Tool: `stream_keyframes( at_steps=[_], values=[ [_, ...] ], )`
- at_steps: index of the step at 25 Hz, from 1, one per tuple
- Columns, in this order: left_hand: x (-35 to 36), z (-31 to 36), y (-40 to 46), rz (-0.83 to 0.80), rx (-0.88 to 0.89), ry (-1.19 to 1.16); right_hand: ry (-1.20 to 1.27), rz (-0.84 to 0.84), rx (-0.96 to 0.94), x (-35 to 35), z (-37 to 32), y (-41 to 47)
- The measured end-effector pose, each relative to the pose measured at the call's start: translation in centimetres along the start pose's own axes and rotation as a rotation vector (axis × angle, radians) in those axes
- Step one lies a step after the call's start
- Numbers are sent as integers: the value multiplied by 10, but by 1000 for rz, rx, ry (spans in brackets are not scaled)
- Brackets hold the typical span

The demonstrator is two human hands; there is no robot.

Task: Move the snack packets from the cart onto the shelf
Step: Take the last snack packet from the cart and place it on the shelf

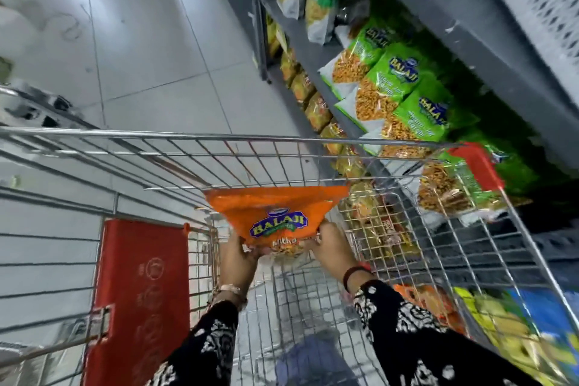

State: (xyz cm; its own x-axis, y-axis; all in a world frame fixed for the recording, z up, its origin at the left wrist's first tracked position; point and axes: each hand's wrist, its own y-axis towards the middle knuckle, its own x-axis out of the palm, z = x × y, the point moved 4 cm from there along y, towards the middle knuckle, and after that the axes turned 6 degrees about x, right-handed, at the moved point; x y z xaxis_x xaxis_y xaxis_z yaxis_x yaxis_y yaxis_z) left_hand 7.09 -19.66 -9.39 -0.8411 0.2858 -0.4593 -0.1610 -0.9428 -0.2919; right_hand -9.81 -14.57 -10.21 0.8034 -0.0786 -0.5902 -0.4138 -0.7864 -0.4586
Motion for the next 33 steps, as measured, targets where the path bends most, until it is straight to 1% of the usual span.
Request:
stream_keyframes(
  at_steps=[2, 4, 9, 12, 15, 18, 20, 23, 27, 30, 33],
  values=[
    [4, 26, -14, -53, 86, 16, 35, 31, 25, -23, 6, -18],
    [5, 58, -33, -115, 148, -31, 79, 78, 5, -53, 7, -44],
    [20, 149, -92, -339, 369, -155, 188, 299, -52, -146, 4, -140],
    [40, 204, -149, -470, 508, -198, 157, 518, -68, -207, 18, -222],
    [66, 251, -210, -595, 654, -174, 170, 704, -46, -256, 39, -307],
    [94, 288, -278, -718, 842, -142, 186, 877, -13, -288, 63, -396],
    [118, 310, -336, -854, 929, -132, 197, 1005, 26, -302, 87, -463],
    [155, 328, -409, -1013, 995, -144, 160, 1178, 134, -314, 122, -543],
    [214, 341, -507, -1207, 1020, -160, 214, 1372, 282, -326, 172, -630],
    [257, 345, -570, -1392, 1017, -187, 288, 1530, 414, -329, 209, -670],
    [297, 350, -610, -1484, 1005, -138, 305, 1664, 550, -336, 240, -685]
  ],
)
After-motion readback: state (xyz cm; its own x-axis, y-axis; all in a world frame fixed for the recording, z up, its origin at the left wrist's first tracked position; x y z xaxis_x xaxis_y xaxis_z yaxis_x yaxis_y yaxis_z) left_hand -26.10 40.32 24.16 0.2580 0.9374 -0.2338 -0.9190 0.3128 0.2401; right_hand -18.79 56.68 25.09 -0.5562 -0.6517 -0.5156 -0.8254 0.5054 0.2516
